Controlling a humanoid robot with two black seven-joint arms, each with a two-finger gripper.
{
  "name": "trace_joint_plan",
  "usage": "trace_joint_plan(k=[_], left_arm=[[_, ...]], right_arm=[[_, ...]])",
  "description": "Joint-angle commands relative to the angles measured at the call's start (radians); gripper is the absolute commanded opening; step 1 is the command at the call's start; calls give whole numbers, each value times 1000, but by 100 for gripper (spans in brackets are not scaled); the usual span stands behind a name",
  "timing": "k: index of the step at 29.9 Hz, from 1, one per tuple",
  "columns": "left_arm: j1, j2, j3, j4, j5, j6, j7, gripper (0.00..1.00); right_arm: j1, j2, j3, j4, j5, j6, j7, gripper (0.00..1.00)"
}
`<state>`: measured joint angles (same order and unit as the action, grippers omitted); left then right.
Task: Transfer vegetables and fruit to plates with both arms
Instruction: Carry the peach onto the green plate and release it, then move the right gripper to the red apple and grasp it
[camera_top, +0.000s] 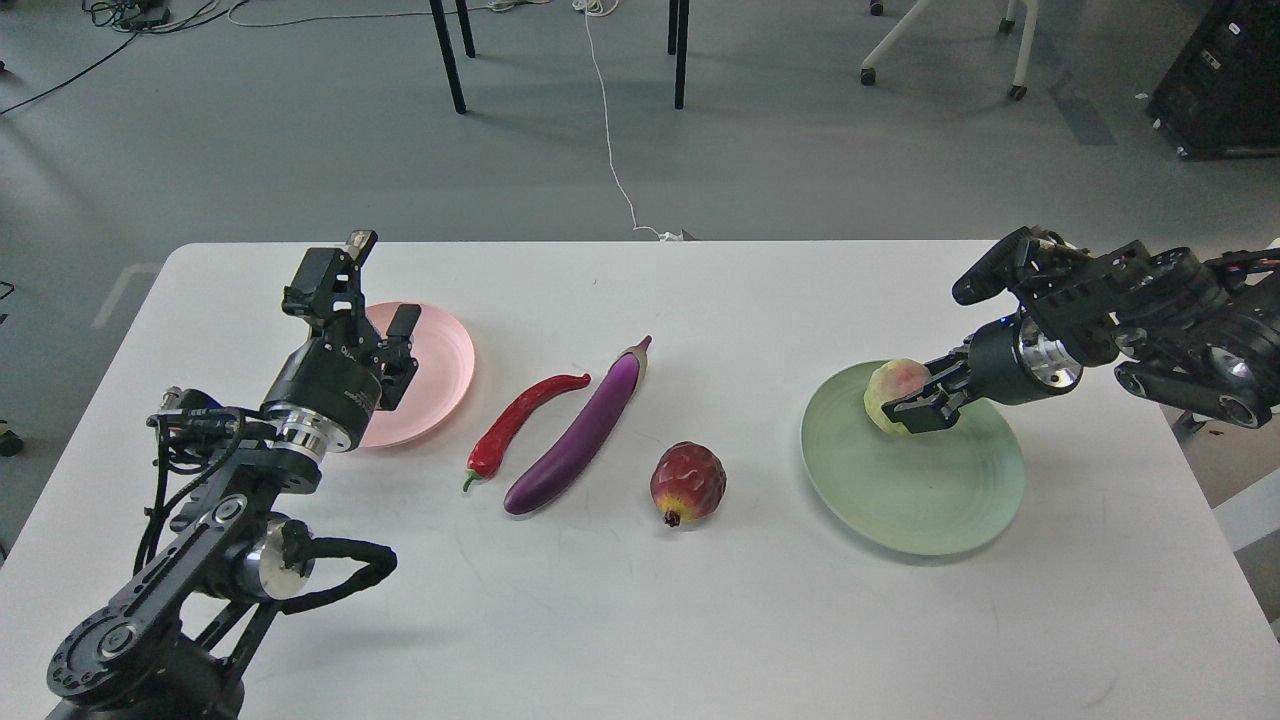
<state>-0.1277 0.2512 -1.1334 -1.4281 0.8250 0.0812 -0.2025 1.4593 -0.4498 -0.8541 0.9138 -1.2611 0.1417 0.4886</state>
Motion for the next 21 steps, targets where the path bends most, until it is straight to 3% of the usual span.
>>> trace_joint_plan(k=[1, 9, 21], left_arm=[[0, -1, 1, 0, 0, 0, 0, 99], [0, 2, 0, -2, 0, -1, 0, 99], [2, 2, 3, -6, 3, 0, 2, 99]], right_arm=[[18, 5, 20, 14, 5, -4, 0, 97], [165, 28, 44, 151, 15, 2, 0, 97], [154, 310, 50, 157, 199, -10, 0, 97]])
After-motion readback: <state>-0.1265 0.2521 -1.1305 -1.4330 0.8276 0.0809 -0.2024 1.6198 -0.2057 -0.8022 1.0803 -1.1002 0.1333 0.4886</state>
